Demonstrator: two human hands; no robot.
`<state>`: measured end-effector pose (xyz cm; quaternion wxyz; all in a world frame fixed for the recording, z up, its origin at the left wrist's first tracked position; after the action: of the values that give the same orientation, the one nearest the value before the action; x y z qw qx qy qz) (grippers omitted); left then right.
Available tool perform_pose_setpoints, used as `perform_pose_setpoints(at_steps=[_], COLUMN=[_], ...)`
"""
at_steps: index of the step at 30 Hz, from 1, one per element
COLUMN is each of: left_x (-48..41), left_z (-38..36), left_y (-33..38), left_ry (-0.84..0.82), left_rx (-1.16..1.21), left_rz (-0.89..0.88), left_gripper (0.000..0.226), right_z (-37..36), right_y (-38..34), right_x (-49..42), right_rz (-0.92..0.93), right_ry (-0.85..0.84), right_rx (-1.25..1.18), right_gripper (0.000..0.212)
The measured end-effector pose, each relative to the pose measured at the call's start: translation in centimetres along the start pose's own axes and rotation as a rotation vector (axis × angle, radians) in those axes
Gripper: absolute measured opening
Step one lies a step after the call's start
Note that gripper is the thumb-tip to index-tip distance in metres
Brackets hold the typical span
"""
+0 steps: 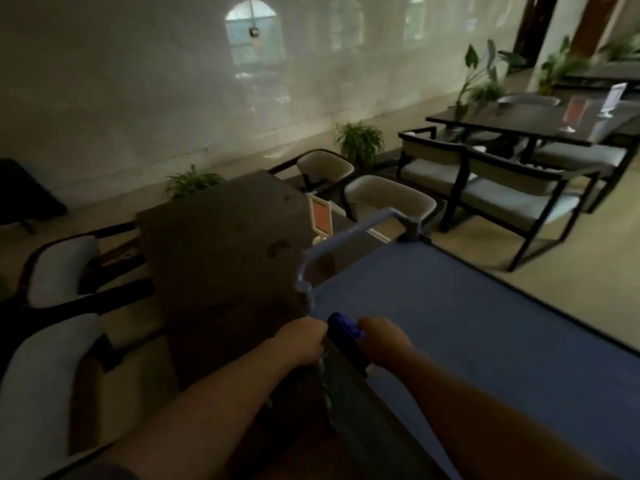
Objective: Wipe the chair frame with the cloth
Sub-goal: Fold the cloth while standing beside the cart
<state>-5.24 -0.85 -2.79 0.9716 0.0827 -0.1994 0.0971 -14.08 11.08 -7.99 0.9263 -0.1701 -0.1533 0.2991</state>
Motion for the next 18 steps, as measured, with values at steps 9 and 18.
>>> perform_pose_setpoints(at_steps=[9, 18], left_x=[-8.0, -13.7], left_z=[-2.5, -5.1], left_y=[1.8, 0.4], left_ry=[0.026, -0.011], left_rx=[-0.11, -0.213], left_rz=[-0.159, -0.4], left_gripper=[0.043, 0.05], right_z=[-3.8, -6.7], right_y=[3.5, 2.6], right_x=[-2.3, -4.0], right_rz=[-0.146, -0.271], right_ry=[-0.058, -0.069], right_rx=[-0.082, -0.091], right_gripper=[0.054, 0.055])
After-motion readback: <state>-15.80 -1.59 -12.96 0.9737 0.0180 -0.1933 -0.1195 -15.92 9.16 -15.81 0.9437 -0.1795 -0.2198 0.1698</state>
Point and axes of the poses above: each hand's wrist, its own x-axis away from the middle knuckle, its own z-axis out of the back of the hand, y = z × x, the point moved 6 cm from there along -x, towards the middle knuckle, and after that the axes turned 4 degrees about y, right-handed, at the moved point
